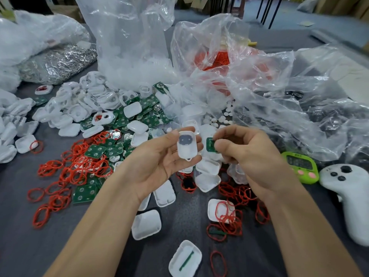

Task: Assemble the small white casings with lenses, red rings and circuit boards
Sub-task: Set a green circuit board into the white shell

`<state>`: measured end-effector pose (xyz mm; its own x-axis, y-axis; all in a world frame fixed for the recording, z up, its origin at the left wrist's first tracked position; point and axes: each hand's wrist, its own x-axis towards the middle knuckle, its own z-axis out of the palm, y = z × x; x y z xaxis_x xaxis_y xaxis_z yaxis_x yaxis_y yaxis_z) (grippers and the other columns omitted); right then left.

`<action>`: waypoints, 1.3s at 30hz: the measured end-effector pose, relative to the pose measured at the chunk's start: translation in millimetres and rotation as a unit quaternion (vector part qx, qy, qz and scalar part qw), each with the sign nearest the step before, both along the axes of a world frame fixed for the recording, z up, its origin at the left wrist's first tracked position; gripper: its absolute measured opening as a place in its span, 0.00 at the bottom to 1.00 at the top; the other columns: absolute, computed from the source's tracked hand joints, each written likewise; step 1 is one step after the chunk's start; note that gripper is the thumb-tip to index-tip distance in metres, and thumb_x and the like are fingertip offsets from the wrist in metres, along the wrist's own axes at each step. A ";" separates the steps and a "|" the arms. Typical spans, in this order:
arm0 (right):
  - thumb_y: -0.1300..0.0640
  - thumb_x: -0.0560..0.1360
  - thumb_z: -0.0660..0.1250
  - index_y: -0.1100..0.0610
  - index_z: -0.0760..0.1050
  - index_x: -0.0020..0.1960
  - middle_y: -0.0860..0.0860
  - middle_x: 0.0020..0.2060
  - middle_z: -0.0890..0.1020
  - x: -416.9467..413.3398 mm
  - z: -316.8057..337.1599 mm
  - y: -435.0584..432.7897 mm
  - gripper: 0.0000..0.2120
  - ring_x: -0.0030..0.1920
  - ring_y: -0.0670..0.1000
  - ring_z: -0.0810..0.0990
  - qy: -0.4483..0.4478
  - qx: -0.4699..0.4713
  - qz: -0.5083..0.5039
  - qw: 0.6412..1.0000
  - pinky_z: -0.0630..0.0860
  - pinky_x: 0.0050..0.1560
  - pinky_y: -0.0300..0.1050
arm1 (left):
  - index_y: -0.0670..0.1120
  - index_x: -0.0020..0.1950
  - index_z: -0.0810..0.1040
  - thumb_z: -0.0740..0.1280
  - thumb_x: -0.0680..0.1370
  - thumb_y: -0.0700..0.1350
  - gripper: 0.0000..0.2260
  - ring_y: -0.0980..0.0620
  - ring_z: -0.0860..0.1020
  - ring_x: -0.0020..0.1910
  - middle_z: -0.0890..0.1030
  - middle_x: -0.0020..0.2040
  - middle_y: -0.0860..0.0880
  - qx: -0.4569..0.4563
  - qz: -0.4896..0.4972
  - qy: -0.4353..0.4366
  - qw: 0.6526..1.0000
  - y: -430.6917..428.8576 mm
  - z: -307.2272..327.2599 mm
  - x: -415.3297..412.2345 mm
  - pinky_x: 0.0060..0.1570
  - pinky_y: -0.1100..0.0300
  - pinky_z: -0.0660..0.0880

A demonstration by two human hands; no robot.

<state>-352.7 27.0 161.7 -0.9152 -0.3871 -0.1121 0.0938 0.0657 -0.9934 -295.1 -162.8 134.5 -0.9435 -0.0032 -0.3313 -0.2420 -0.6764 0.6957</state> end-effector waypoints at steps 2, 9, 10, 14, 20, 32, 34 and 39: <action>0.72 0.75 0.70 0.56 0.78 0.41 0.51 0.33 0.78 1.1 -1.6 -0.3 0.13 0.33 0.48 0.73 0.009 -0.002 -0.014 1.000 0.73 0.36 0.39 | 0.38 0.65 0.79 0.66 0.77 0.45 0.19 0.42 0.85 0.56 0.84 0.60 0.37 -0.004 -0.004 0.003 1.000 0.3 -1.2 -0.2 0.46 0.51 0.84; 0.71 0.77 0.68 0.48 0.83 0.49 0.51 0.38 0.81 0.2 -2.8 0.1 0.18 0.34 0.50 0.77 0.030 0.021 -0.046 0.998 0.74 0.34 0.43 | 0.38 0.65 0.79 0.65 0.78 0.45 0.18 0.42 0.85 0.56 0.84 0.60 0.38 -0.001 -0.015 0.012 1.000 1.8 -1.5 0.1 0.47 0.50 0.84; 0.71 0.77 0.67 0.49 0.84 0.48 0.51 0.37 0.81 0.3 -2.1 1.0 0.17 0.31 0.50 0.77 0.030 0.015 -0.050 0.998 0.73 0.31 0.41 | 0.38 0.64 0.79 0.65 0.79 0.45 0.17 0.42 0.85 0.56 0.84 0.59 0.38 0.001 -0.018 0.013 1.000 2.3 -1.1 0.2 0.47 0.50 0.84; 0.66 0.72 0.71 0.50 0.82 0.44 0.51 0.34 0.83 2.5 -3.0 -0.8 0.10 0.31 0.53 0.81 0.064 0.013 -0.051 0.997 0.77 0.33 0.46 | 0.39 0.63 0.80 0.64 0.80 0.44 0.15 0.41 0.85 0.55 0.84 0.59 0.37 0.003 -0.031 0.019 0.999 3.4 0.1 1.2 0.48 0.49 0.84; 0.59 0.68 0.75 0.46 0.81 0.42 0.47 0.32 0.83 2.9 -2.3 -1.0 0.09 0.32 0.45 0.78 0.099 -0.007 -0.070 0.993 0.76 0.37 0.41 | 0.39 0.65 0.80 0.63 0.81 0.44 0.15 0.41 0.85 0.54 0.84 0.58 0.37 0.006 -0.061 0.029 0.998 2.6 1.4 2.9 0.47 0.50 0.84; 0.71 0.71 0.75 0.54 0.88 0.42 0.51 0.33 0.87 8.9 2.9 -2.1 0.13 0.29 0.44 0.81 0.128 -0.044 -0.003 0.991 0.76 0.32 0.34 | 0.44 0.54 0.88 0.64 0.79 0.49 0.15 0.44 0.86 0.51 0.86 0.54 0.40 -0.044 -0.080 0.014 0.996 10.9 2.6 5.6 0.43 0.54 0.83; 0.69 0.72 0.75 0.51 0.88 0.43 0.50 0.34 0.87 8.5 0.3 -2.4 0.14 0.31 0.47 0.84 0.148 -0.002 0.011 0.989 0.77 0.33 0.37 | 0.44 0.53 0.88 0.64 0.78 0.49 0.15 0.44 0.86 0.51 0.86 0.53 0.40 -0.049 -0.081 0.011 0.995 11.8 3.3 5.9 0.42 0.54 0.83; 0.58 0.72 0.74 0.42 0.88 0.44 0.47 0.36 0.88 7.0 -5.8 -2.9 0.10 0.34 0.52 0.86 0.184 0.080 0.009 0.980 0.79 0.36 0.46 | 0.42 0.52 0.88 0.66 0.77 0.50 0.15 0.43 0.86 0.50 0.86 0.52 0.37 -0.063 -0.084 0.009 0.994 13.5 4.2 6.2 0.41 0.54 0.84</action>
<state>-345.7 24.2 155.9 -0.8980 -0.4084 0.1636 -0.2710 0.2207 -0.9369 -288.8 -149.3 138.8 -0.9401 0.1150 -0.3210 -0.3310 -0.5339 0.7781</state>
